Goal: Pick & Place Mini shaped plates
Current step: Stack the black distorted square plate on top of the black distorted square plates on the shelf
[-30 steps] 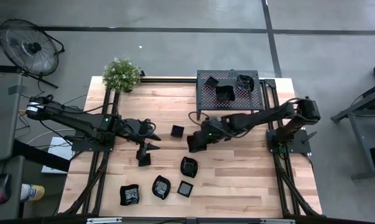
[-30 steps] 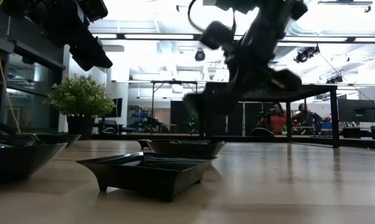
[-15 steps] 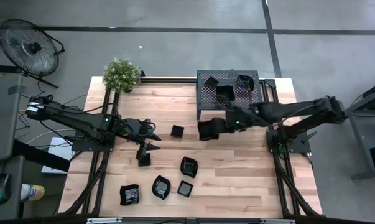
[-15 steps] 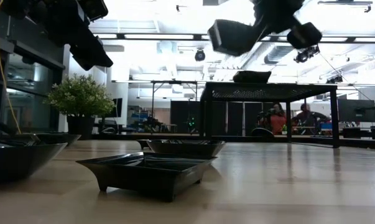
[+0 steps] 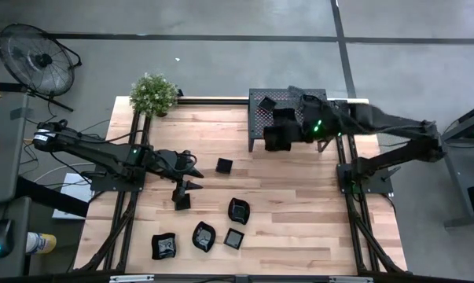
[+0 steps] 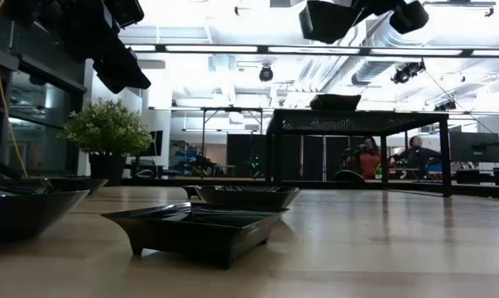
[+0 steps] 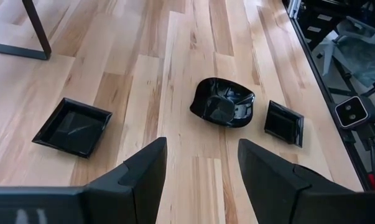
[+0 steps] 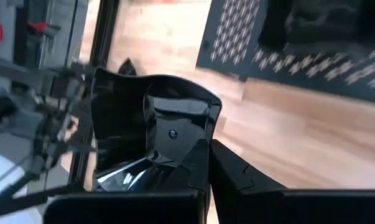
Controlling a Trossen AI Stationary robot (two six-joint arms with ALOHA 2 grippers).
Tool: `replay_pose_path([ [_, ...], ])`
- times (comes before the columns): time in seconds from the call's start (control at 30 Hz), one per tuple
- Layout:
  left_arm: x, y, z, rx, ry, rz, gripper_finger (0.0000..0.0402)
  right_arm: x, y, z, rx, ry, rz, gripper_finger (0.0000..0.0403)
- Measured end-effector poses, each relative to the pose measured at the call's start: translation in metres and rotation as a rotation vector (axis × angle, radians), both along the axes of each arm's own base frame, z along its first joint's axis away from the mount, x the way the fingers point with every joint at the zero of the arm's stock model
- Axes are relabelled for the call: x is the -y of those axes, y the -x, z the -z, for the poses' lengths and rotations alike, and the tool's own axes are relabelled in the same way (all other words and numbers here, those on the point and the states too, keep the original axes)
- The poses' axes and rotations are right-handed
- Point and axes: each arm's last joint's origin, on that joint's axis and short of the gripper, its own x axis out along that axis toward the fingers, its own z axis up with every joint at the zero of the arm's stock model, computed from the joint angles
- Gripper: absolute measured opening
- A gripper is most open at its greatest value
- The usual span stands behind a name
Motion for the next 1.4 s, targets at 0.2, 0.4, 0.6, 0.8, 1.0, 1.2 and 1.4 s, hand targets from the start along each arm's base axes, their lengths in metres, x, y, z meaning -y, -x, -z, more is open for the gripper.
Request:
replay_pose_path([
  [0.2,0.000,0.000,0.000,0.000,0.000,0.000,0.0195,0.029,0.020,-0.022,-0.046,0.021,0.046,0.0000],
  [0.4,0.000,0.000,0.000,-0.001,0.006,0.009,0.0195,0.064,0.023,-0.020,-0.071,0.009,0.040,0.0000],
  [0.6,0.000,0.000,0.000,-0.006,0.017,0.008,0.0195,0.100,0.017,-0.007,-0.118,0.005,-0.030,0.0000],
  [0.8,0.000,0.000,0.000,-0.009,0.030,0.001,0.0195,0.128,0.011,0.012,-0.190,-0.015,-0.062,0.0000],
  [1.0,0.000,0.000,0.000,-0.011,0.033,-0.001,0.0195,0.145,0.004,0.028,-0.230,-0.045,-0.085,0.0000],
  [1.2,0.000,0.000,0.000,-0.013,0.045,-0.009,0.0195,0.149,0.003,0.033,-0.251,-0.043,-0.098,0.0000],
  [1.4,0.000,0.000,0.000,-0.013,0.047,-0.015,0.0195,0.147,0.007,0.035,-0.301,-0.067,-0.079,0.0000],
])
